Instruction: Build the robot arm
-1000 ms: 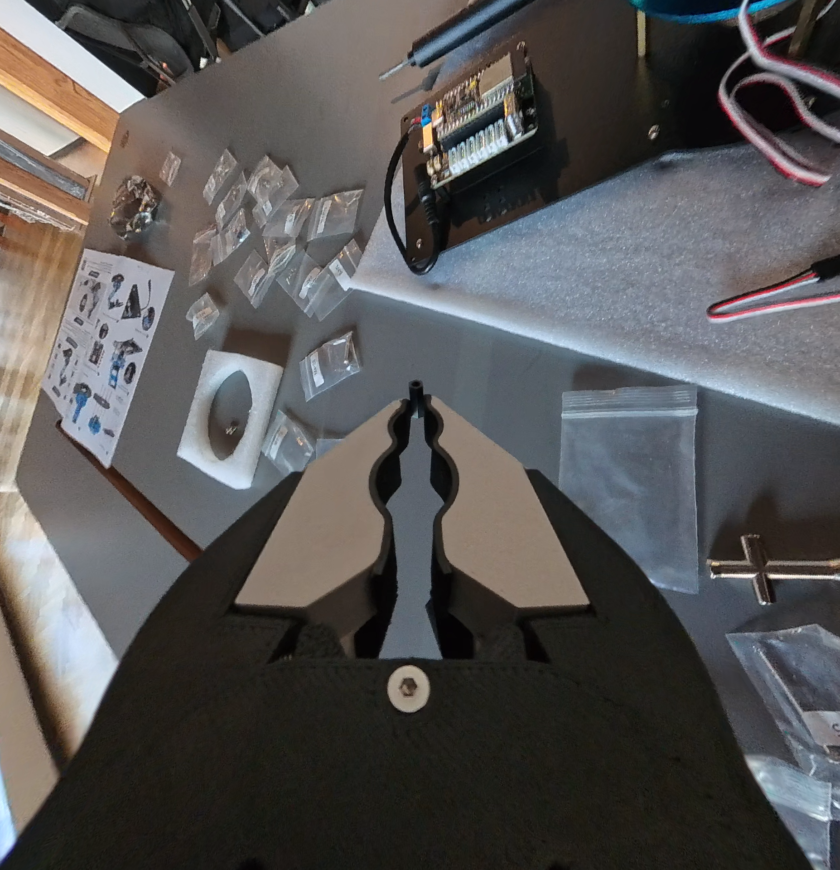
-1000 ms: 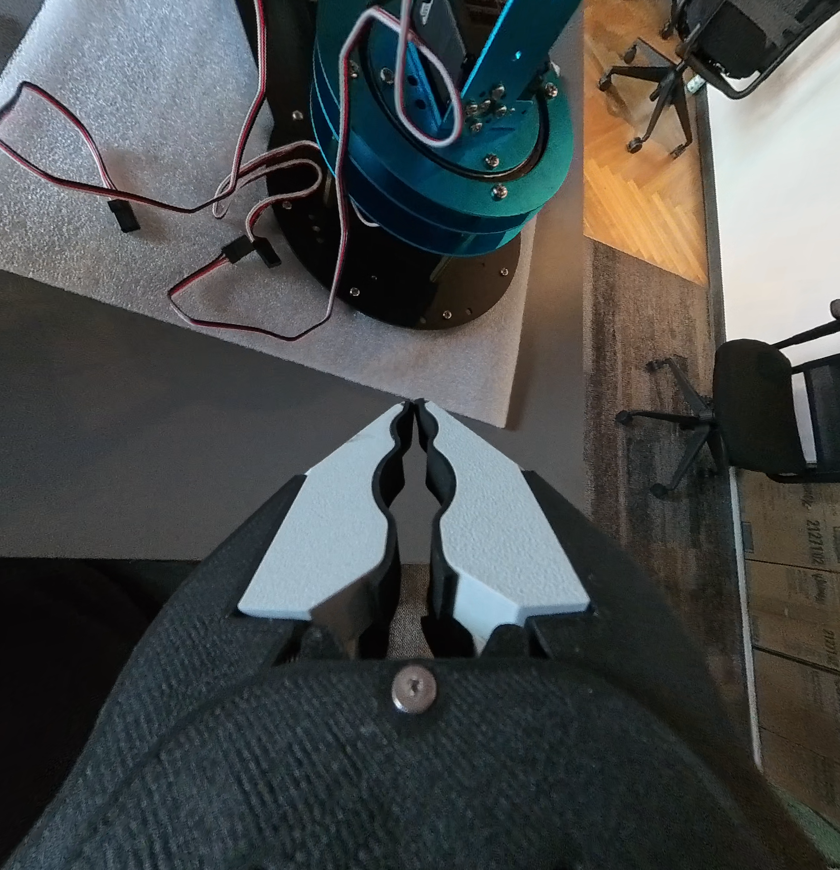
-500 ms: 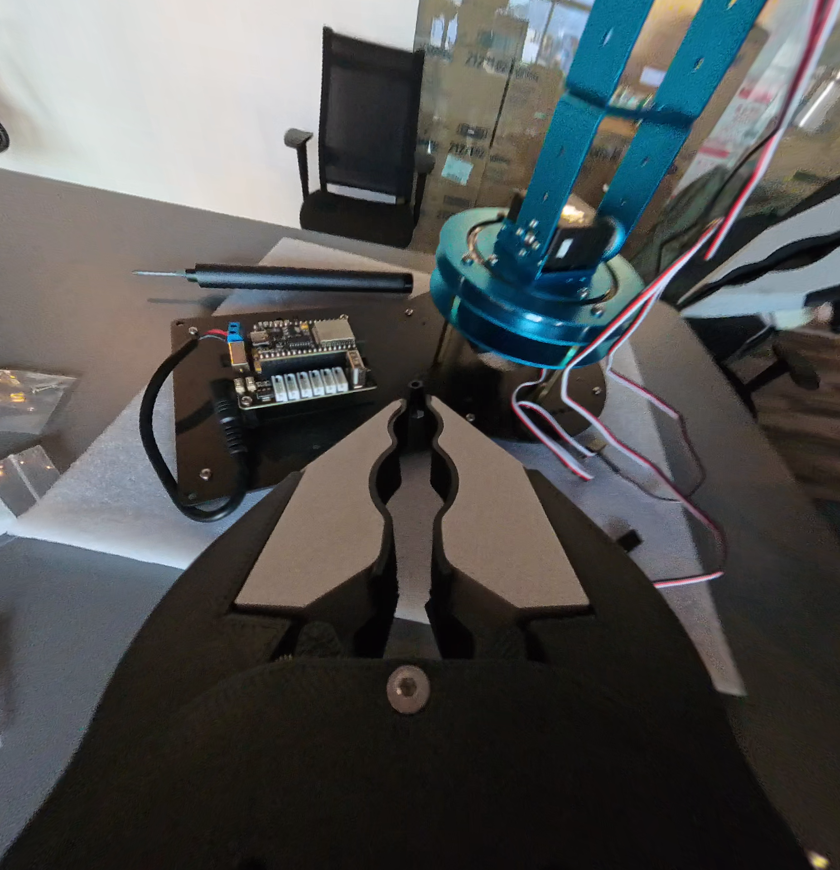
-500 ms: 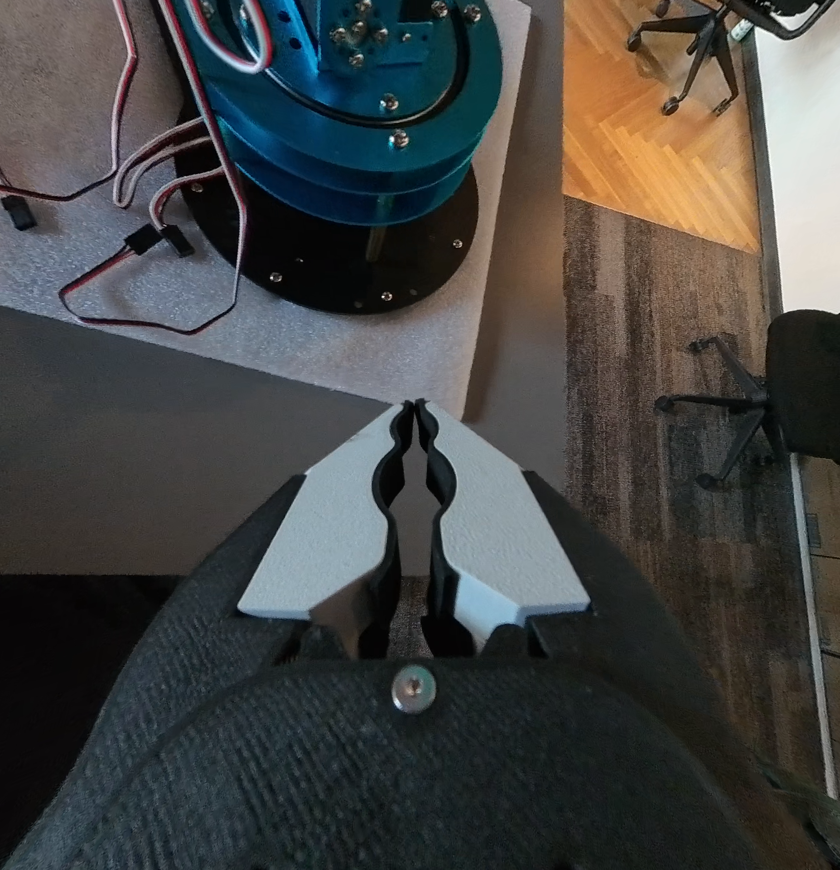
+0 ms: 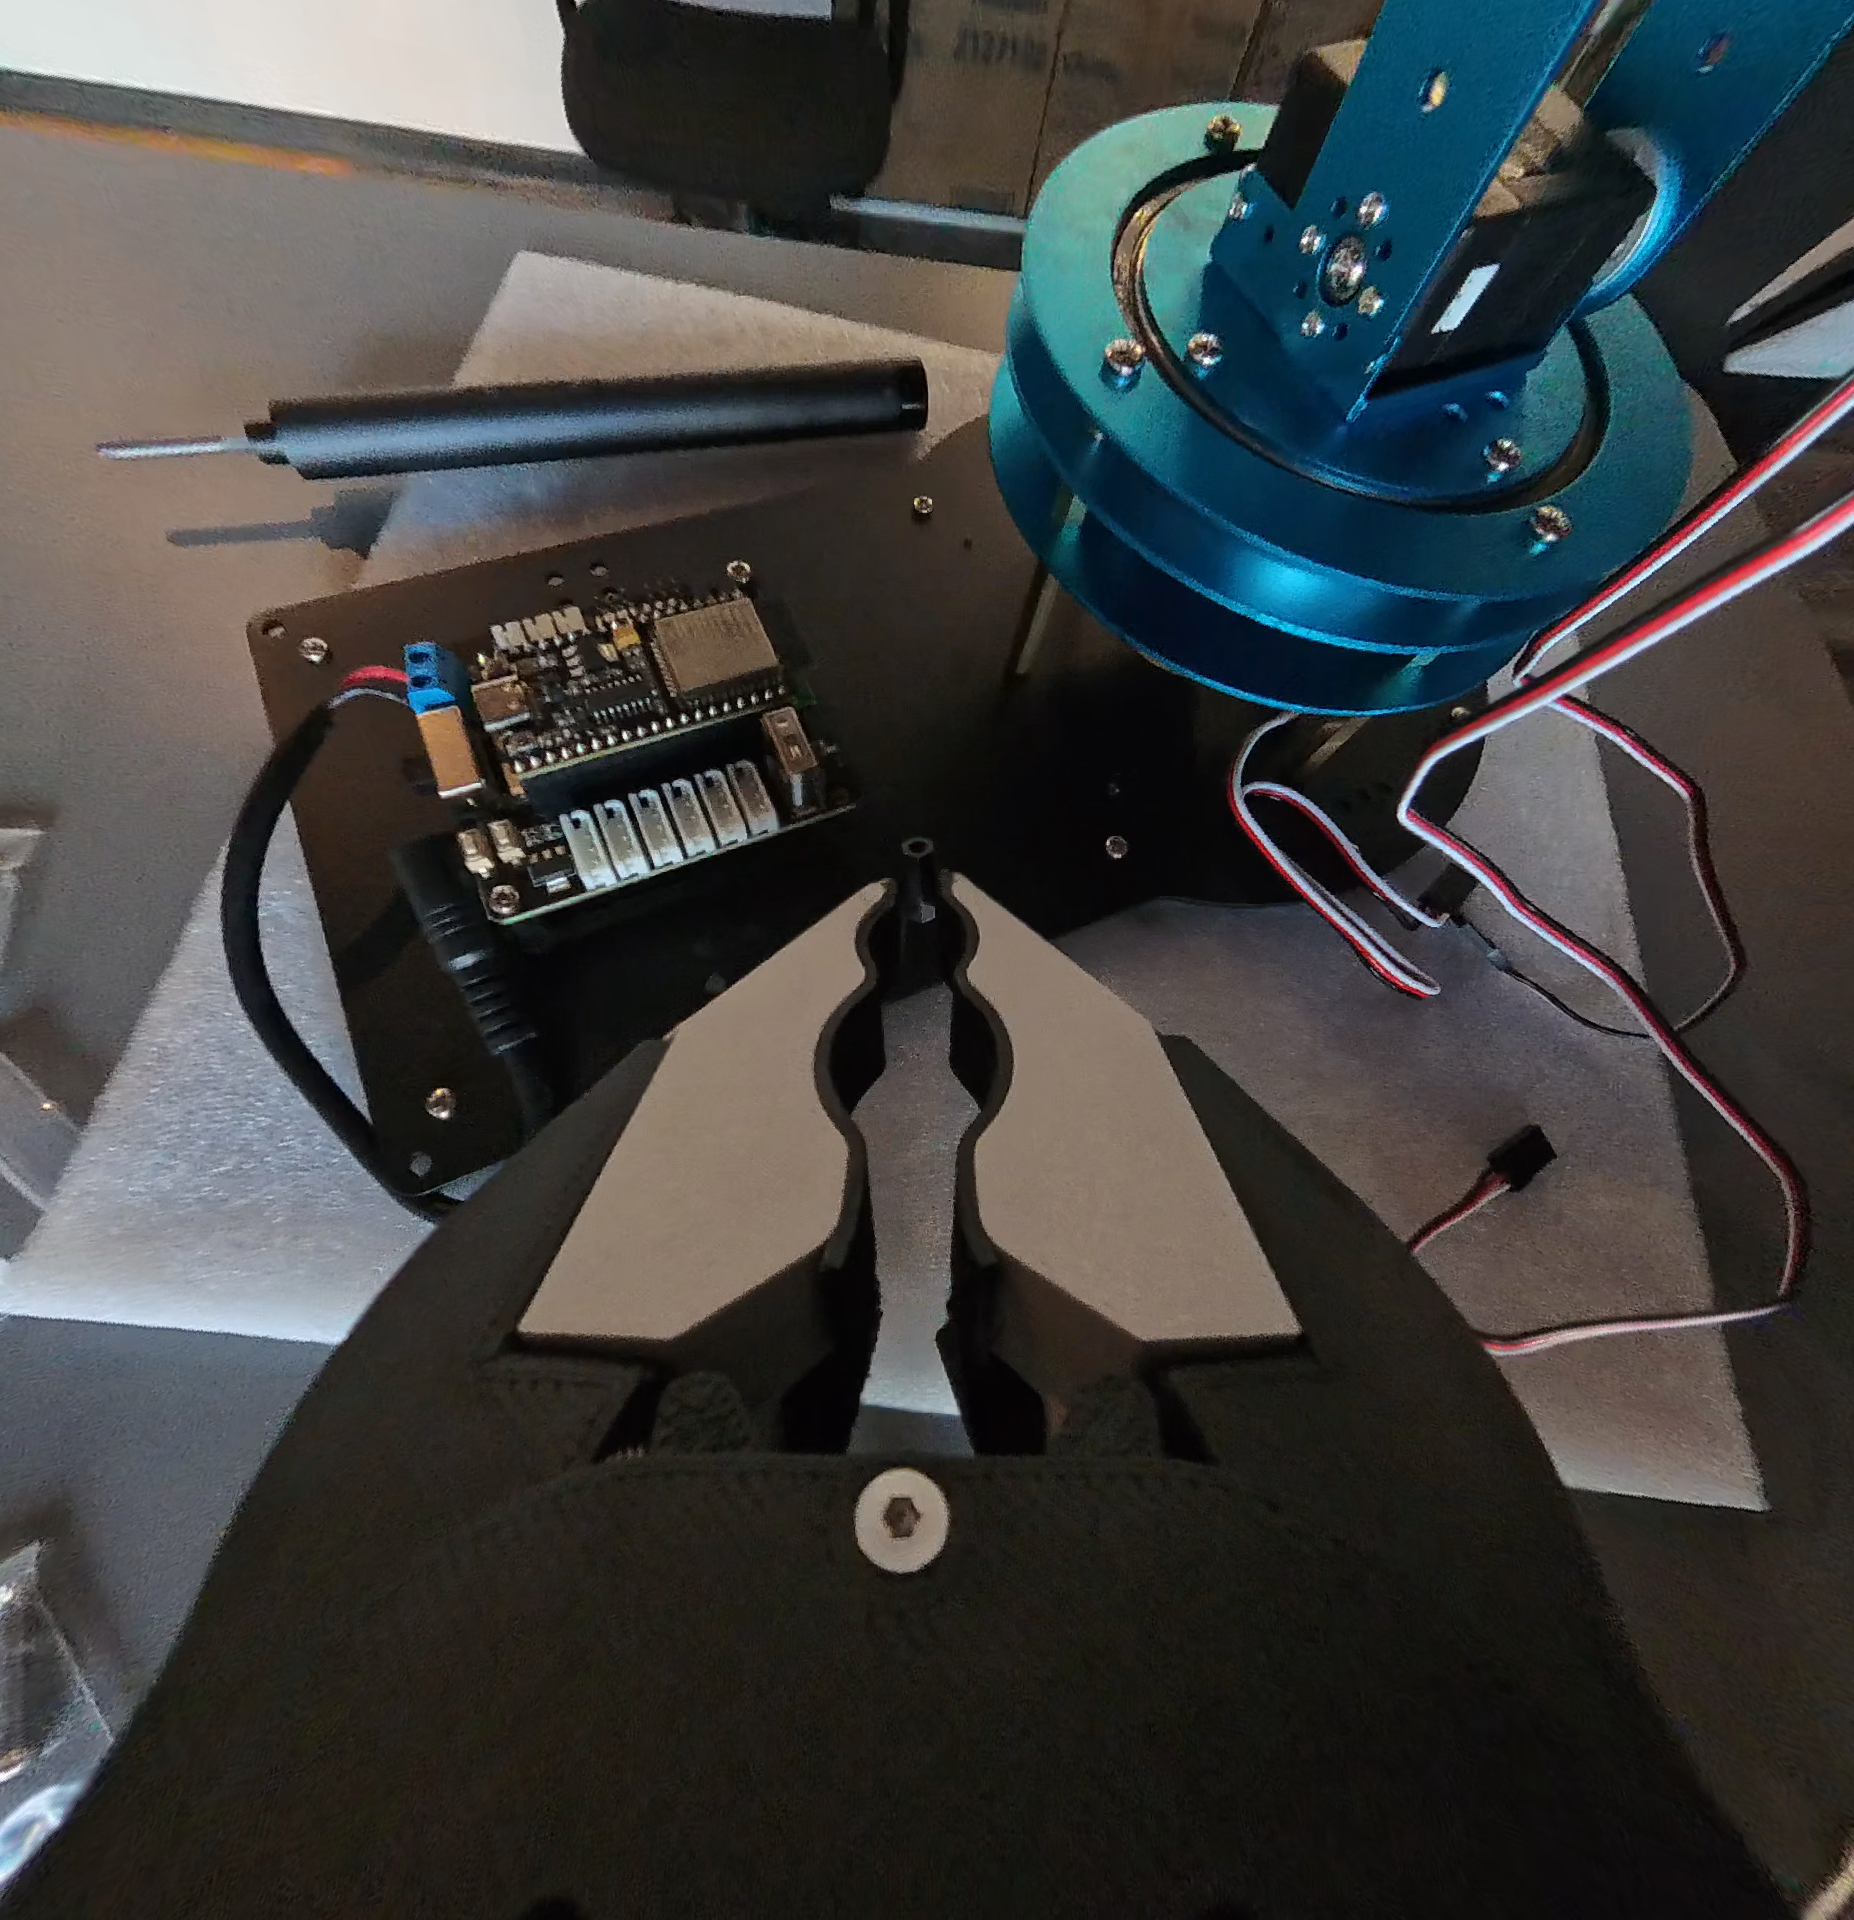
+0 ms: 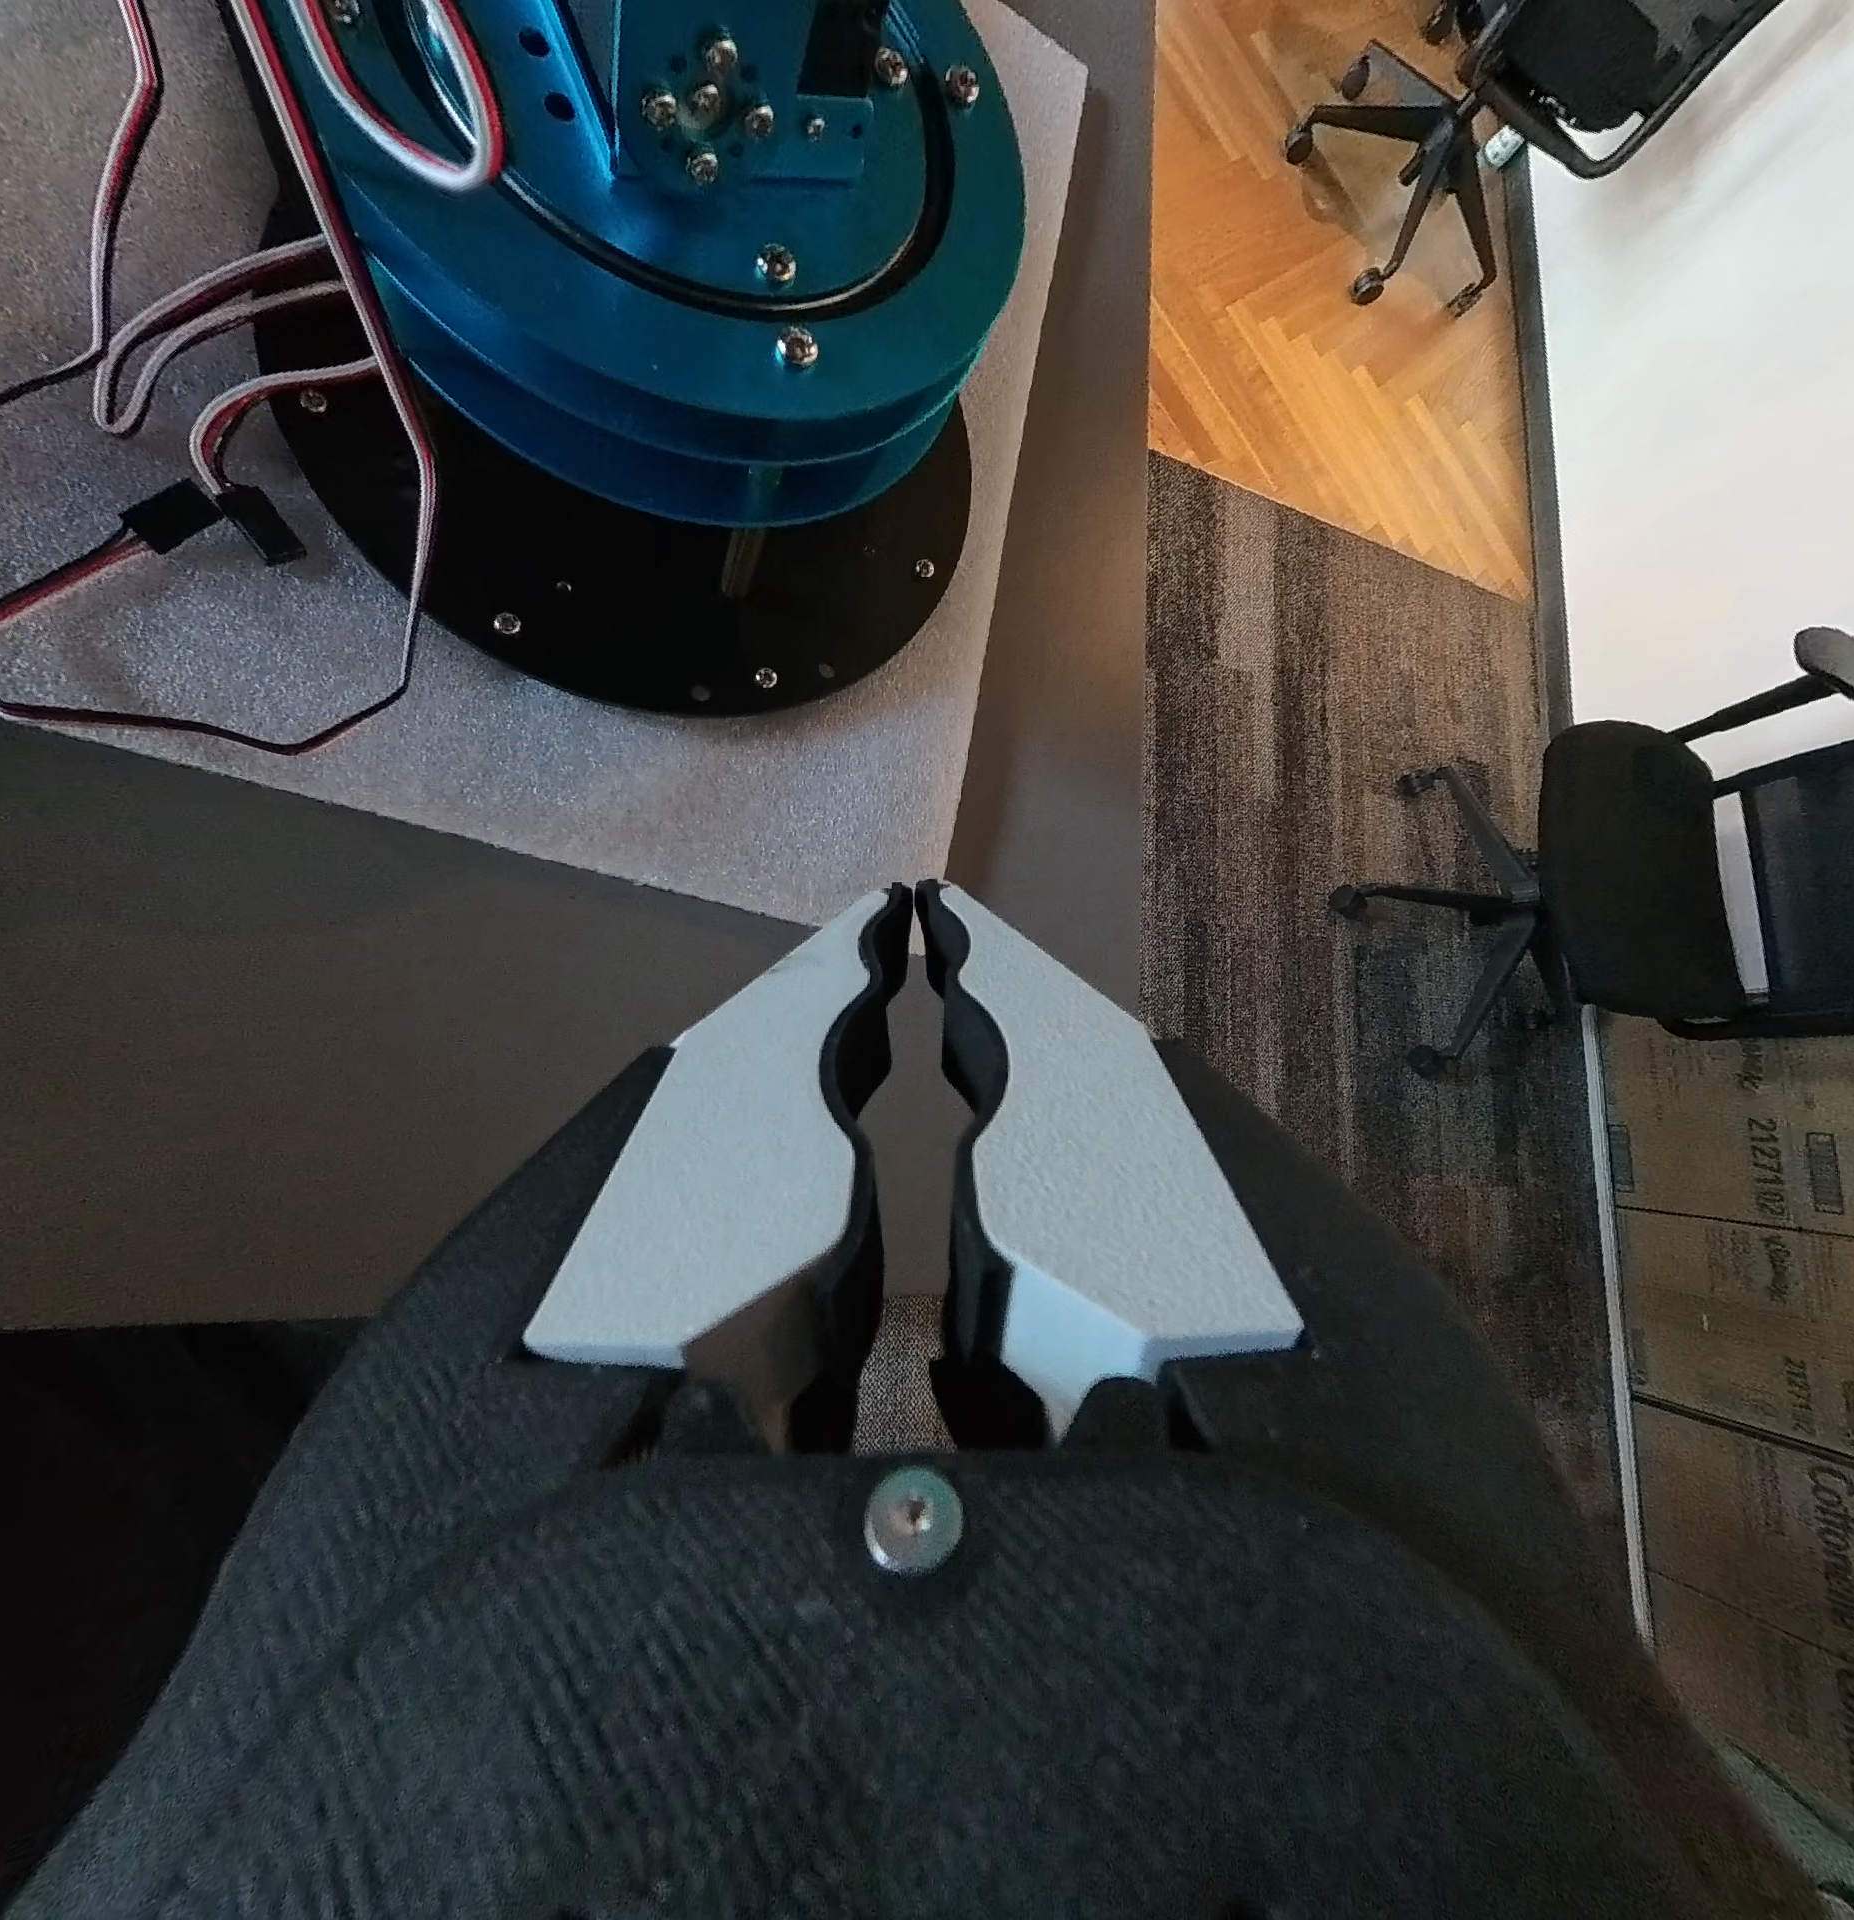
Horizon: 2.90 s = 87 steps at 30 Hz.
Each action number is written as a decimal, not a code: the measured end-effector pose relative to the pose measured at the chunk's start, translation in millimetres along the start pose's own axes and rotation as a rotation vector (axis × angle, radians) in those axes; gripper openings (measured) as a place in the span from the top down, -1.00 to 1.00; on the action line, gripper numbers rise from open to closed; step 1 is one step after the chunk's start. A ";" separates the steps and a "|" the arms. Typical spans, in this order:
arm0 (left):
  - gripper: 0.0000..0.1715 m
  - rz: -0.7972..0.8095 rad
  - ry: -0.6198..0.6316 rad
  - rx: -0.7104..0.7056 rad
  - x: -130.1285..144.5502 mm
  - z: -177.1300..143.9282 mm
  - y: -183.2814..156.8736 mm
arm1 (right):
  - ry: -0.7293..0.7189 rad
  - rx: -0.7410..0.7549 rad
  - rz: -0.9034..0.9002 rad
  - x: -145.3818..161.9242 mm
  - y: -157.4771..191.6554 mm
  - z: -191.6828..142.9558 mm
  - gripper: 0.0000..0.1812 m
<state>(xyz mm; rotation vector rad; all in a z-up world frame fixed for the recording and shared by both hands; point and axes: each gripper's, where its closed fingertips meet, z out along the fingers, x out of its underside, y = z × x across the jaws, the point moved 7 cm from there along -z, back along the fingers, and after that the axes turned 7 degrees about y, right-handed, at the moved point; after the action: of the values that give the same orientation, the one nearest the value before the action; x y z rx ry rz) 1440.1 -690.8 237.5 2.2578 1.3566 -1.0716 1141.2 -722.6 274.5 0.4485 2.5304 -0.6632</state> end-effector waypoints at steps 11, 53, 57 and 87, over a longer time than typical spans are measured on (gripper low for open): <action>0.96 0.017 0.017 0.000 3.7 8.9 6.6 | 0.013 0.008 -0.029 1.4 -2.5 3.3 0.98; 0.92 -0.134 0.272 0.077 -21.7 7.9 8.8 | 0.036 0.019 -0.053 12.6 -9.8 9.3 0.96; 0.92 -0.108 0.320 0.050 -21.2 14.3 7.9 | 0.033 0.020 -0.055 12.3 -10.4 8.6 0.96; 0.96 -0.030 0.195 -0.074 -21.2 3.8 5.0 | 0.033 0.016 -0.084 18.4 -6.8 10.1 0.97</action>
<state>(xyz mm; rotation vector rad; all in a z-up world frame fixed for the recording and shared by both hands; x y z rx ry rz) 1436.8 -708.9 249.8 2.3440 1.4836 -0.8133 1126.8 -730.1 259.6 0.3631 2.5886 -0.7133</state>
